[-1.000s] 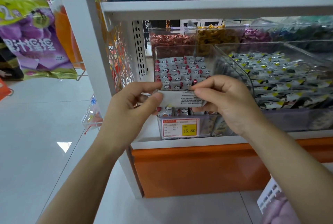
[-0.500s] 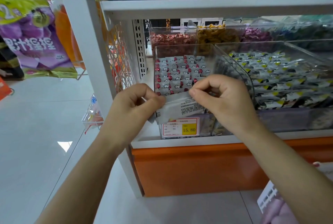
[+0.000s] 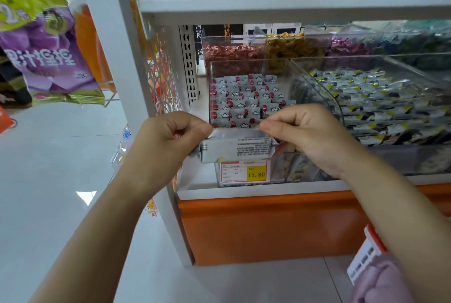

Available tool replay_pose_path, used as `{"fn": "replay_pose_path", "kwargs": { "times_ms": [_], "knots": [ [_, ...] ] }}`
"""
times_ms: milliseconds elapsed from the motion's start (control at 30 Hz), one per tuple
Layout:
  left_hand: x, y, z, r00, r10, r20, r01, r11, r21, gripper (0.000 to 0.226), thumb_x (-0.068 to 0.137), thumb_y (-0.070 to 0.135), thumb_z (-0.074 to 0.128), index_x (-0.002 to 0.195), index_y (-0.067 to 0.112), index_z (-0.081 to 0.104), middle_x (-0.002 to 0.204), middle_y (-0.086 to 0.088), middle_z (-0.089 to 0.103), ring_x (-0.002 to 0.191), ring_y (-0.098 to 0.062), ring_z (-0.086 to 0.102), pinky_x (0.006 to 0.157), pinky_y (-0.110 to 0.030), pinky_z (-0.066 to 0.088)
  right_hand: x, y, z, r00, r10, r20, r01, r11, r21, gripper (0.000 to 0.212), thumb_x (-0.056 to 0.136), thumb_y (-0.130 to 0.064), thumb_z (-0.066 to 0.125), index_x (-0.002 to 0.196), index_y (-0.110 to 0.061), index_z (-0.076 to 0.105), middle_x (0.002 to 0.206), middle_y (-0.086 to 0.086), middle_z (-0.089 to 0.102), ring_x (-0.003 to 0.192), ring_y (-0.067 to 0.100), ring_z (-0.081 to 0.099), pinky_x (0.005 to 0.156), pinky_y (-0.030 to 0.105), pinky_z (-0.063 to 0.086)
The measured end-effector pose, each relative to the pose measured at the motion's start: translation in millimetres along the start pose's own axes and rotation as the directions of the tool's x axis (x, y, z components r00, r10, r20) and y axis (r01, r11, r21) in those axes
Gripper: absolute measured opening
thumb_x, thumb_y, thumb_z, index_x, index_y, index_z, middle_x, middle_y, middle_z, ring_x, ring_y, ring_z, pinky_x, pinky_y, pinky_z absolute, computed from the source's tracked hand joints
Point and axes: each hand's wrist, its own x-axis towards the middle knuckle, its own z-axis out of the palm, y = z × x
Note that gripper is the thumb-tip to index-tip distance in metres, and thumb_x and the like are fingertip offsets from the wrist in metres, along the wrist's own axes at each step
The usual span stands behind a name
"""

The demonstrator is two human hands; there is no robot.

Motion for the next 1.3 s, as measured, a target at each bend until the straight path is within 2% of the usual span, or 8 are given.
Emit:
{"fn": "replay_pose_path", "kwargs": {
  "times_ms": [300,500,700,867,967,1100,1200,1300],
  "knots": [
    [-1,1,5,0.999,0.016,0.030,-0.015,0.999,-0.032,0.018,0.087,0.021,0.059,0.071,0.023,0.067,0.060,0.010,0.061,0.054,0.001,0.050,0.053,-0.010,0.042,1,0,-8,0.994,0.071,0.081,-0.081,0.989,0.127,0.025,0.069,-0.021,0.063,0.079,0.002,0.067,0.096,0.053,0.045,0.075,0.038,0.056,0.048,0.026,0.054],
    [0,-2,6,1.000,0.018,0.009,-0.018,1.000,-0.022,0.020,0.089,0.017,0.056,0.072,0.019,0.067,0.061,0.006,0.062,0.054,-0.001,0.051,0.052,-0.011,0.043,3,7,-4,0.999,0.032,-0.007,-0.030,0.981,0.189,0.015,0.068,-0.024,0.064,0.069,-0.012,0.072,0.070,0.019,0.069,0.062,0.021,0.067,0.047,0.023,0.054],
    [2,-9,8,0.990,-0.065,-0.129,0.057,0.996,-0.062,0.021,0.092,0.017,0.053,0.078,0.008,0.066,0.071,-0.017,0.063,0.048,-0.003,0.052,0.048,-0.011,0.044,0,9,-5,0.991,-0.015,0.133,-0.016,0.972,0.232,0.034,0.071,-0.024,0.067,0.104,-0.018,0.067,0.102,0.015,0.070,0.084,0.020,0.070,0.072,0.023,0.057],
    [1,-2,13,0.991,-0.124,-0.047,0.103,0.946,-0.309,0.025,0.091,0.031,0.050,0.086,0.016,0.070,0.074,0.008,0.071,0.069,-0.005,0.063,0.061,-0.018,0.054,3,9,8,0.979,-0.141,-0.148,0.154,0.984,0.085,0.018,0.078,-0.018,0.066,0.095,-0.023,0.067,0.080,-0.004,0.072,0.066,0.010,0.068,0.061,0.021,0.056],
    [2,-5,17,1.000,0.016,-0.027,-0.018,0.997,-0.078,0.024,0.087,0.025,0.059,0.110,0.026,0.065,0.092,0.010,0.069,0.081,-0.009,0.063,0.072,-0.025,0.055,6,11,10,0.941,-0.171,-0.291,0.190,0.981,0.040,0.007,0.083,-0.023,0.064,0.089,-0.024,0.067,0.069,-0.010,0.068,0.061,0.012,0.067,0.058,0.025,0.057],
    [10,-13,21,0.989,0.126,-0.081,-0.105,0.968,0.226,0.044,0.088,0.031,0.059,0.130,0.024,0.053,0.114,0.002,0.054,0.100,-0.002,0.050,0.083,-0.006,0.039,17,9,9,0.887,-0.234,-0.399,0.227,0.972,-0.067,0.005,0.088,-0.018,0.062,0.085,-0.019,0.066,0.070,-0.009,0.064,0.059,0.009,0.065,0.058,0.024,0.056],
    [13,-20,24,0.995,0.103,-0.019,-0.091,0.937,0.337,0.052,0.089,0.027,0.060,0.138,0.022,0.044,0.130,-0.004,0.048,0.117,-0.018,0.045,0.100,-0.037,0.042,25,6,6,0.866,-0.297,-0.401,0.209,0.946,-0.249,0.009,0.088,-0.018,0.063,0.083,-0.012,0.067,0.074,0.003,0.066,0.064,0.014,0.065,0.060,0.031,0.056],
    [13,-23,25,0.994,0.107,-0.006,-0.099,0.934,0.343,0.055,0.088,0.022,0.061,0.140,0.022,0.041,0.127,-0.002,0.051,0.109,-0.013,0.048,0.094,-0.034,0.043,36,4,10,0.899,-0.339,-0.278,0.194,0.876,-0.442,0.027,0.087,-0.024,0.064,0.083,0.003,0.067,0.077,0.020,0.066,0.069,0.030,0.062,0.066,0.046,0.051]
  ]
}}
